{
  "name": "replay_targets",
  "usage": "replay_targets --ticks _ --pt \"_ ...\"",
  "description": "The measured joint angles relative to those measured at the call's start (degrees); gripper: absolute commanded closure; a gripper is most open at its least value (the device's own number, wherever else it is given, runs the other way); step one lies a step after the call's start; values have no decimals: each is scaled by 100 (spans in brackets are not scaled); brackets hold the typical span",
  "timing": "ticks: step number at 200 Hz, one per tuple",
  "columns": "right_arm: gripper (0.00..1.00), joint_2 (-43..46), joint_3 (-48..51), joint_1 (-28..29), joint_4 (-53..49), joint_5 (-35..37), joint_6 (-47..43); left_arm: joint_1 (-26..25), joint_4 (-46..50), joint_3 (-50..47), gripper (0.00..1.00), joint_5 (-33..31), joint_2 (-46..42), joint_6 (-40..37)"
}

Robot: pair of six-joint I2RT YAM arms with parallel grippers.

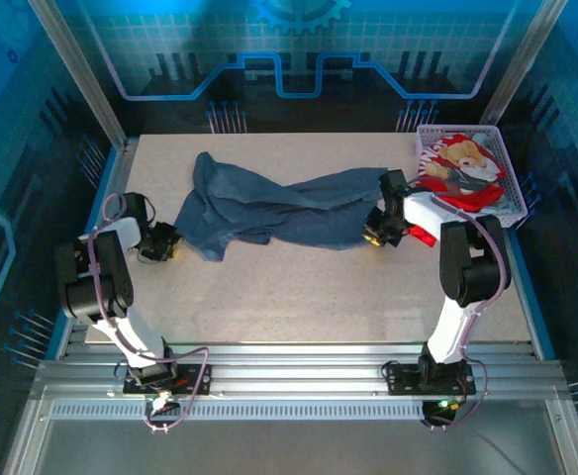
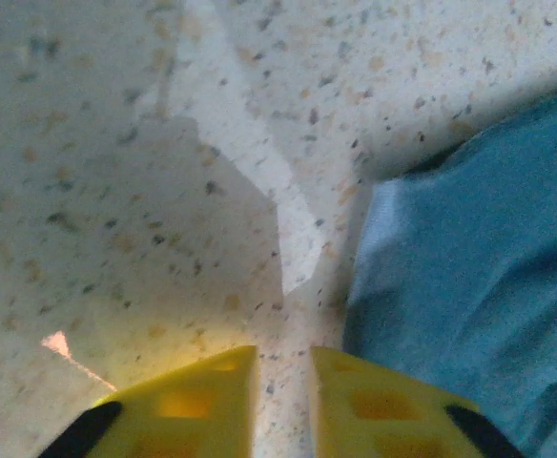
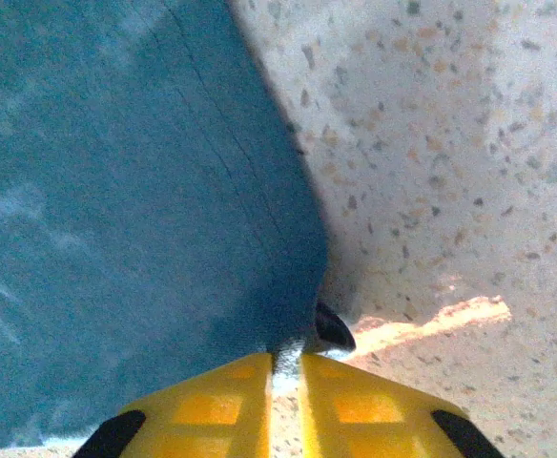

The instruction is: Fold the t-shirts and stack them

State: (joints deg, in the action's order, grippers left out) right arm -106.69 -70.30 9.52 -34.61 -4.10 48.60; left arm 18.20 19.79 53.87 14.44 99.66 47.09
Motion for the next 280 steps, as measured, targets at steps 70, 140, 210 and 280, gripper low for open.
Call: replay_targets --ticks 70,140,210,280 --pt "100 -120 -164 68 -85 247 -83 -15 -109 -44 100 42 -273 -9" --pt "54 551 76 70 -199 415 -170 -26 9 -234 100 37 -1419 57" --pt "86 -162 94 72 -249 363 -50 -24 409 -348 84 -7 -1423 37" --pt "100 214 -127 149 -555 413 116 -24 573 -348 82 -50 -1423 -105"
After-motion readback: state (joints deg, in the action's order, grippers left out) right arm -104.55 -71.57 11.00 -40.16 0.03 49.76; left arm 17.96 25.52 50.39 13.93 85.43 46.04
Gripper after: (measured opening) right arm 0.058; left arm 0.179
